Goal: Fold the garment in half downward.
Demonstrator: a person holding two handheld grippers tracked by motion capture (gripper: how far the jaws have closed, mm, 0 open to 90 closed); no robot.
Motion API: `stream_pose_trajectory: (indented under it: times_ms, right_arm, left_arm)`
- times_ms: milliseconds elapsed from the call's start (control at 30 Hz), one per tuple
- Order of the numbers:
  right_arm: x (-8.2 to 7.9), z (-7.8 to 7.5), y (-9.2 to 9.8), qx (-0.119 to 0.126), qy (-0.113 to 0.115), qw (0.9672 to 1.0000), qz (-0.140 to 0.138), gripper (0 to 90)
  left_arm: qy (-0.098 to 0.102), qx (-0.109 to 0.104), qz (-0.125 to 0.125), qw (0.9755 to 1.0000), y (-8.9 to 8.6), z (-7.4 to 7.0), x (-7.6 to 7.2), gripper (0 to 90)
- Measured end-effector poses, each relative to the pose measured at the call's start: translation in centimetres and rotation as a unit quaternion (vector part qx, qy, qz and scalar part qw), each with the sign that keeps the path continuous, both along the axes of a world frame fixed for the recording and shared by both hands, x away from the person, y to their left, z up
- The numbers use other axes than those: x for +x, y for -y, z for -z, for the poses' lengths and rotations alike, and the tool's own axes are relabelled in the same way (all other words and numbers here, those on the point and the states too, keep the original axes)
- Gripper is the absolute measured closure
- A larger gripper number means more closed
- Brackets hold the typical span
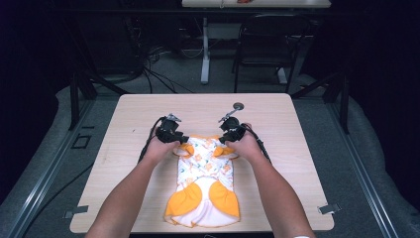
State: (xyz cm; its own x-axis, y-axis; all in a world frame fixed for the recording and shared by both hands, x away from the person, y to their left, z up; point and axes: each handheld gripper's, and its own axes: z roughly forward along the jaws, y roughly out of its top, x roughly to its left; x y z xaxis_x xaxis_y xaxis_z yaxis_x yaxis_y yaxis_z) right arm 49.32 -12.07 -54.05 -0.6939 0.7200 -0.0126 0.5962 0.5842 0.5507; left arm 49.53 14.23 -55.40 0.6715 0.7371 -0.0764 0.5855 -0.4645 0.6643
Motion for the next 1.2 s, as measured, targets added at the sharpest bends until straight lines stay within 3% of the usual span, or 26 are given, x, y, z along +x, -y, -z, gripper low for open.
stream_pose_trajectory:
  times_ms: [167,300,333,500,567,600,767,967,1200]
  right_arm:
    - [0.2,0.4,-0.3,-0.002,-0.009,1.0000,0.004,64.4]
    - [0.4,1.1,-0.4,-0.003,-0.015,0.9998,0.015,63.5]
    - [0.4,1.3,-0.4,0.003,-0.016,0.9997,0.019,63.4]
    - [0.6,1.7,-0.5,-0.013,-0.019,0.9996,0.019,62.5]
    - [0.6,1.9,-0.5,-0.005,-0.016,0.9996,0.022,61.1]
    - [0.7,1.8,-0.4,-0.013,-0.021,0.9995,0.022,60.5]
    - [0.6,1.8,-0.6,-0.015,-0.015,0.9995,0.022,61.0]
    - [0.6,1.8,-0.4,0.006,-0.036,0.9991,0.023,74.8]
    - [0.4,2.0,-0.2,0.030,-0.040,0.9984,0.028,85.3]
  left_arm:
    - [-0.002,-0.007,-0.004,1.0000,0.1,0.4,0.2,58.2]
    - [-0.011,0.006,-0.011,0.9999,0.2,0.9,0.3,57.7]
    - [-0.007,0.008,-0.012,0.9999,0.3,1.0,0.3,57.7]
    - [-0.002,0.025,-0.016,0.9996,0.3,1.3,0.3,53.1]
    - [-0.006,0.020,-0.017,0.9996,0.2,1.5,0.3,52.8]
    - [-0.007,0.020,-0.018,0.9996,0.2,1.5,0.3,53.0]
    - [-0.007,0.011,-0.018,0.9998,0.3,1.7,0.1,59.4]
    - [-0.020,0.001,-0.011,0.9998,0.6,1.6,0.0,77.2]
    - [-0.026,-0.001,-0.011,0.9996,0.5,1.6,0.0,87.7]
